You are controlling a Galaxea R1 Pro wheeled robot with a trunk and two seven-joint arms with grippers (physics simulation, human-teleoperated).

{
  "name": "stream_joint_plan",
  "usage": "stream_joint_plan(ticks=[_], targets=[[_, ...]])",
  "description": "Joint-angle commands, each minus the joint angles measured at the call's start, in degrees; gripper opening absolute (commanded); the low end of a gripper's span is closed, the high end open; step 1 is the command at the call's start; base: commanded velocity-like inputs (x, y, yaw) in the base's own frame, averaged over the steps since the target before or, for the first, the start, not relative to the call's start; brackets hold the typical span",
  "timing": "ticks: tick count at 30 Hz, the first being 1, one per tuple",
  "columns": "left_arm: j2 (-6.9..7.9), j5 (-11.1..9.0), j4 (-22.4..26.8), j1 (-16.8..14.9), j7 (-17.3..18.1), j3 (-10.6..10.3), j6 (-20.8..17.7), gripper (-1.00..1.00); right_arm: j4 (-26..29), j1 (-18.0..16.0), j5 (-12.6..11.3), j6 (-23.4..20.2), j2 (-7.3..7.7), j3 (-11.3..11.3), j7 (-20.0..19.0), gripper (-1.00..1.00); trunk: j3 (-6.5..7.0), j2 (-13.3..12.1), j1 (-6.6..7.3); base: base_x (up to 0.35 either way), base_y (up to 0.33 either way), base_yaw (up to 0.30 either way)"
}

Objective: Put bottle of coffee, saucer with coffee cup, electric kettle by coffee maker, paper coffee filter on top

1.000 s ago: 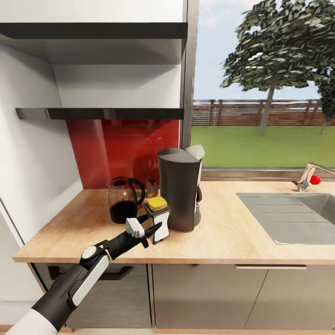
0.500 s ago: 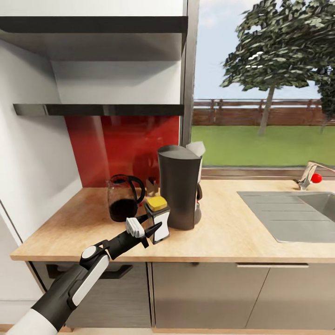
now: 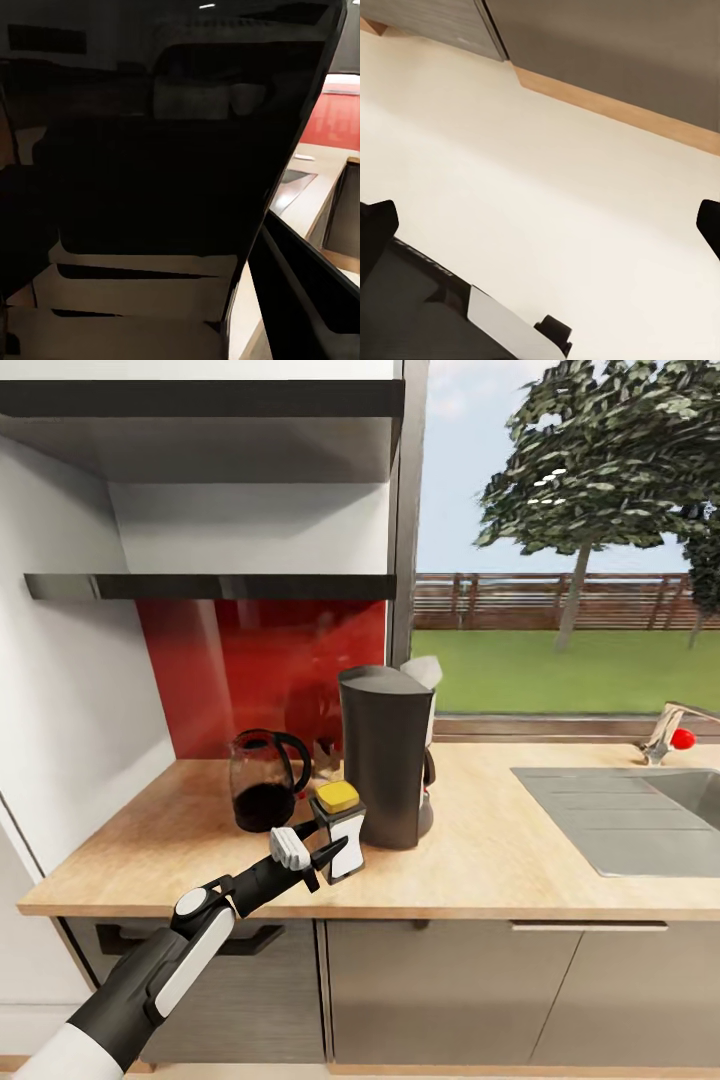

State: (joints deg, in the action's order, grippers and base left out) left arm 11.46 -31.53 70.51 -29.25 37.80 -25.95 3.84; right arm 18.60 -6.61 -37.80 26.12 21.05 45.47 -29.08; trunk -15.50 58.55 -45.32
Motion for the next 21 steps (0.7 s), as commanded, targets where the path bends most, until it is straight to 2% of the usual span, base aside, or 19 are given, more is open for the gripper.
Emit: stream_joint_plan(ticks=[1, 21], targets=[[0.06, -0.27, -0.03, -0.08, 0.08, -0.16, 0.29, -1.0, -0.03, -0.07, -0.61, 0.16, 0.04, 0.41, -0.18, 1.0, -0.26, 0.47, -0.23, 0.0, 0.0, 0.0], [0.06, -0.24, -0.03, -0.07, 0.08, -0.15, 0.29, -1.0, -0.06, -0.08, -0.61, 0.16, 0.07, 0.41, -0.18, 1.0, -3.85, 8.49, -4.62, 0.0, 0.0, 0.0]])
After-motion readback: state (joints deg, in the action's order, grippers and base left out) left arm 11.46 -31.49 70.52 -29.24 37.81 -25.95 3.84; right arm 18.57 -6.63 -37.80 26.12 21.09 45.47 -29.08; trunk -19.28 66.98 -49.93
